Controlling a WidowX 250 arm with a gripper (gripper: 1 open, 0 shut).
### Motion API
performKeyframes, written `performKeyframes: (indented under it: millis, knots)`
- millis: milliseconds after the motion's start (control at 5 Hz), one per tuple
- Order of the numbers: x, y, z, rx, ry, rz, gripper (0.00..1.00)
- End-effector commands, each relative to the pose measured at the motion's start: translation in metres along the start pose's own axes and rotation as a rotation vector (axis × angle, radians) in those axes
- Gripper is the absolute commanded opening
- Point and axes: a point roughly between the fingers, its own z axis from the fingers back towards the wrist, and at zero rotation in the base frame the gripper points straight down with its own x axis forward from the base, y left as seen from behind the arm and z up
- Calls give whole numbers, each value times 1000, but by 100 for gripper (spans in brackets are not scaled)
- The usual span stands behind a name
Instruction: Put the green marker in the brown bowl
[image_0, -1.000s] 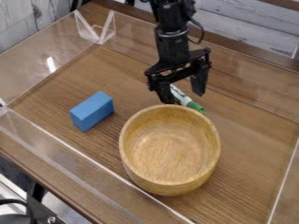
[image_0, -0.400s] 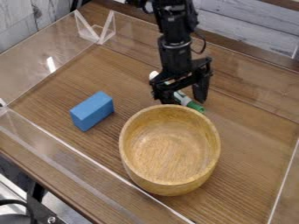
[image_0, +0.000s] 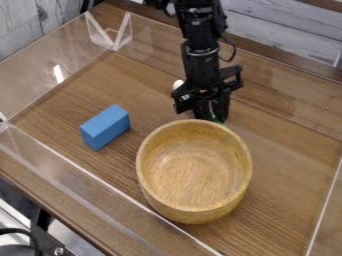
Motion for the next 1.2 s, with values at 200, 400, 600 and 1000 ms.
performKeyframes:
  millis: [200,400,600,1000]
  knots:
    - [-3,-10,27,-33,-33,-48,0]
    - [-5,-10,33,-33,-31,-59,0]
    - [-7,-11,40,-32,-27,-69,0]
    - [-10,-12,51,-31,-21,-91,0]
